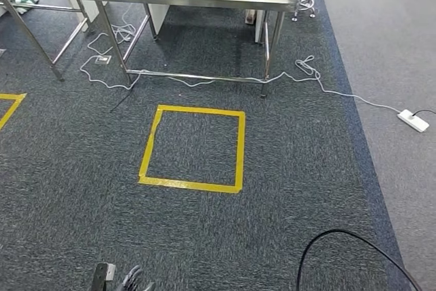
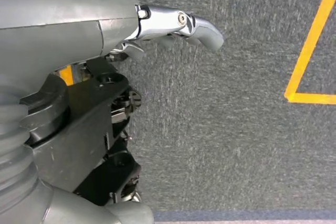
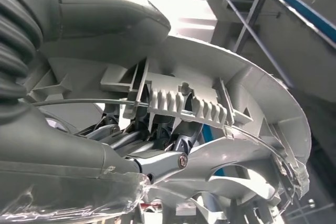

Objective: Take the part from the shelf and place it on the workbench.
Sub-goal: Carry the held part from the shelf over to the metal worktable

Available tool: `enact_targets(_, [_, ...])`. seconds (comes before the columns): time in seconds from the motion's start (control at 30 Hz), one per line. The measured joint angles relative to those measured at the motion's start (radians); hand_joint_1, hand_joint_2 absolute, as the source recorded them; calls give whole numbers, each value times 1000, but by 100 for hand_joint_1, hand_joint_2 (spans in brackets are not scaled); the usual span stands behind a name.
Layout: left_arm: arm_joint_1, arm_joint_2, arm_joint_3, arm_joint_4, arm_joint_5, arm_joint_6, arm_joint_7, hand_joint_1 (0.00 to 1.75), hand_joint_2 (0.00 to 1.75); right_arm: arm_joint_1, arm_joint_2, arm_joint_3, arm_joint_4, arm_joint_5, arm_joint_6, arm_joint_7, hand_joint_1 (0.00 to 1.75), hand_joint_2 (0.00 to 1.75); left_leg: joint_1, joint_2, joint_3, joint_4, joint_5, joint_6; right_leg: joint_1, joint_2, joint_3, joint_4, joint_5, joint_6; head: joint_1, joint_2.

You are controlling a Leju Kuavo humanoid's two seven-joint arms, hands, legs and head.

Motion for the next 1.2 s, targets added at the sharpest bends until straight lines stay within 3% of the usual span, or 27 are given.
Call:
enact_targets(0.03, [-1,0,0,0,1,3,2,0,175,0,0,0,0,2,0,0,175,175,0,1,2,-1,1,5,0,-2,-17,41,-25,3,3,0])
enact_targets(0.1, [-1,0,0,0,4,8,6,0,175,0,0,0,0,5,0,0,175,175,-3,2,3,0,-2,12,0,-4,-82,176,-91,6,8,0])
enact_targets(0.13, [-1,0,0,0,4,8,7,0,175,1,0,0,0,7,0,0,175,175,-5,3,4,0,-3,14,0,-4,-114,237,-113,6,8,0])
enact_targets(0.17, [0,0,0,0,4,6,7,0,175,3,0,0,0,8,0,0,175,175,-7,3,6,0,-7,17,1,-4,-133,270,-115,4,8,0])
enact_targets(0.2, [0,0,0,0,3,-1,4,0,175,4,0,0,-1,10,0,0,175,175,-9,2,10,0,-12,18,2,-4,-131,261,-97,0,8,0])
enact_targets(0.23, [1,0,0,0,0,-9,-1,0,175,6,0,0,-2,11,0,0,175,175,-10,1,16,0,-19,18,4,-4,-110,214,-62,-4,8,0])
enact_targets(0.27, [1,-1,0,0,-2,-19,-6,0,175,7,0,0,-3,12,0,0,175,175,-10,0,25,0,-28,17,6,-5,-75,142,-23,-9,8,0])
enact_targets(0.3, [1,-1,0,0,-5,-25,-11,0,175,8,0,0,-5,13,0,0,175,175,-12,0,33,0,-37,14,9,-6,-40,74,-1,-13,8,0])
enact_targets(0.37, [1,-2,0,0,-10,-31,-18,0,175,10,0,0,-8,14,0,0,175,175,-14,-1,44,-3,-51,3,15,-6,3,-2,3,-21,8,0])
enact_targets(0.5, [-3,-4,0,0,-15,-31,-24,0,175,17,2,0,-14,14,0,0,175,175,-12,1,56,0,-67,-22,15,-2,29,-21,-17,-40,6,0])
enact_targets(0.57, [-3,-4,0,0,-16,-30,-24,0,175,19,4,0,-17,13,0,0,175,175,-11,2,3,95,-97,-32,9,-5,58,-35,-26,-47,3,0])
enact_targets(0.63, [1,-4,0,0,-19,-29,-23,0,175,20,4,0,-17,12,0,0,175,175,-10,2,-102,237,-131,-38,8,-6,86,-43,-47,-51,2,0])
enact_targets(0.67, [4,-4,0,0,-20,-28,-23,0,175,21,4,0,-17,11,0,0,175,175,-10,2,-148,281,-123,-39,8,-4,103,-46,-60,-50,1,0])
enact_targets(0.7, [6,-4,0,0,-21,-27,-23,0,175,22,5,0,-17,10,0,0,175,175,-10,2,-177,288,-89,-39,7,-3,125,-49,-74,-48,1,0])
enact_targets(0.73, [8,-3,0,0,-21,-26,-23,0,175,23,5,0,-17,9,0,0,175,175,-10,3,-188,256,-31,-38,7,-1,150,-51,-91,-45,1,0])
enact_targets(0.77, [9,-3,0,0,-21,-24,-23,0,175,23,5,0,-17,9,0,0,175,175,-10,3,-185,196,41,-35,6,1,176,-54,-110,-42,0,0])
enact_targets(0.8, [10,-3,0,0,-21,-21,-22,0,175,23,5,-1,-17,8,0,0,175,175,-13,3,-175,142,95,-31,7,1,200,-58,-129,-37,0,0])
enact_targets(0.83, [12,-3,0,0,-21,-18,-21,0,175,23,5,-1,-17,8,0,-1,175,175,-14,4,-159,94,121,-25,7,3,219,-61,-146,-32,-1,0])
enact_targets(0.87, [13,-4,0,0,-21,-16,-21,0,175,23,5,-1,-18,8,0,-1,175,175,-16,5,-146,67,120,-17,8,5,234,-67,-161,-26,-1,0])
enact_targets(0.9, [12,-4,0,0,-20,-14,-20,0,175,22,5,-1,-18,8,0,-1,175,175,-18,5,-134,61,98,-9,9,6,247,-73,-167,-19,-1,0])
enact_targets(0.97, [10,-4,0,0,-18,-11,-20,0,175,22,5,-1,-19,7,0,-1,175,175,-15,4,-114,46,70,7,9,6,255,-63,-160,-7,0,0])
enact_targets(1.0, [8,-5,0,0,-17,-9,-20,0,175,21,5,-1,-20,7,0,-1,175,175,-12,4,-103,41,62,12,9,5,242,-28,-147,-2,1,0])
enact_targets(1.07, [5,-6,0,0,-14,-2,-20,0,175,21,5,-1,-20,7,0,-1,175,175,-7,3,-79,32,46,20,9,0,168,95,-146,7,4,0])
enact_targets(1.13, [6,-7,0,0,-12,7,-20,0,175,21,5,-1,-20,7,0,-1,175,175,-6,3,-54,26,26,23,8,-3,68,214,-207,12,6,0])
enact_targets(1.2, [9,-7,0,0,-9,17,-17,0,175,21,5,-1,-20,7,0,-1,175,175,-3,-1,-26,24,3,22,8,-3,-2,243,-263,13,6,0])
